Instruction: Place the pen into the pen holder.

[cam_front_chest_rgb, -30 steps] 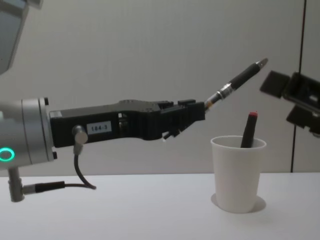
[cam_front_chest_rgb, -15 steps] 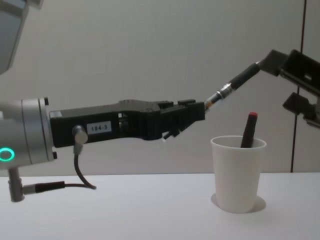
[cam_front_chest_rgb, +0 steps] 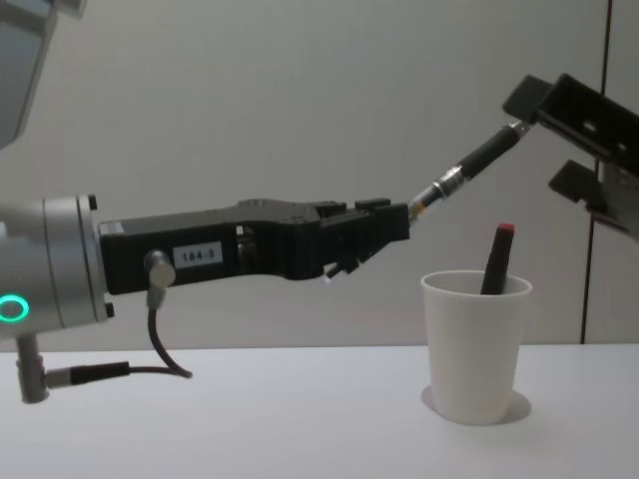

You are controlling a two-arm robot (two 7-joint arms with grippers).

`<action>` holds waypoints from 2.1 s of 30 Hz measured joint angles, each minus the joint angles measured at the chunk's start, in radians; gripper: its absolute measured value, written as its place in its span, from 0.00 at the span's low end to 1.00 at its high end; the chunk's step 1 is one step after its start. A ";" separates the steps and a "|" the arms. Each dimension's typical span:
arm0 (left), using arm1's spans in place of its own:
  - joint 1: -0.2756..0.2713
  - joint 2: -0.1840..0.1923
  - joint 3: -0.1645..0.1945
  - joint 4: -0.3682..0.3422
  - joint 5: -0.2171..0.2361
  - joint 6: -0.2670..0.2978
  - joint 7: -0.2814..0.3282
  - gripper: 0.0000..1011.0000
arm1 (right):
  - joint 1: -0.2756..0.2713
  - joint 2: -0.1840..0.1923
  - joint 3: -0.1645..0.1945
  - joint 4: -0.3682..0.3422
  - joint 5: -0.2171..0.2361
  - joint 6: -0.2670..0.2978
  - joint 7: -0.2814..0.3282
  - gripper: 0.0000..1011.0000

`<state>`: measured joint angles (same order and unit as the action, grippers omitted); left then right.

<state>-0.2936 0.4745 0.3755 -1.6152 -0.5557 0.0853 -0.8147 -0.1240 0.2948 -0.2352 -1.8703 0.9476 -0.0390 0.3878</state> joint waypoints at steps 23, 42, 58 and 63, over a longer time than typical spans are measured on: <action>0.000 0.000 0.000 0.000 0.000 0.000 0.000 0.16 | 0.109 -0.039 -0.011 0.070 -0.018 0.119 -0.030 0.99; 0.000 0.000 0.000 0.000 0.000 0.000 0.000 0.16 | 0.148 -0.042 -0.023 0.097 -0.012 0.171 0.012 0.99; 0.000 0.000 0.000 0.000 0.000 0.000 0.000 0.16 | 0.130 -0.026 -0.028 0.086 0.017 0.150 0.021 0.99; 0.000 0.000 0.000 0.000 0.000 0.000 0.000 0.16 | 0.127 -0.023 -0.028 0.084 0.021 0.145 0.021 0.94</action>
<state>-0.2936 0.4745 0.3755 -1.6152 -0.5557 0.0853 -0.8146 0.0032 0.2713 -0.2633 -1.7866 0.9685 0.1060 0.4090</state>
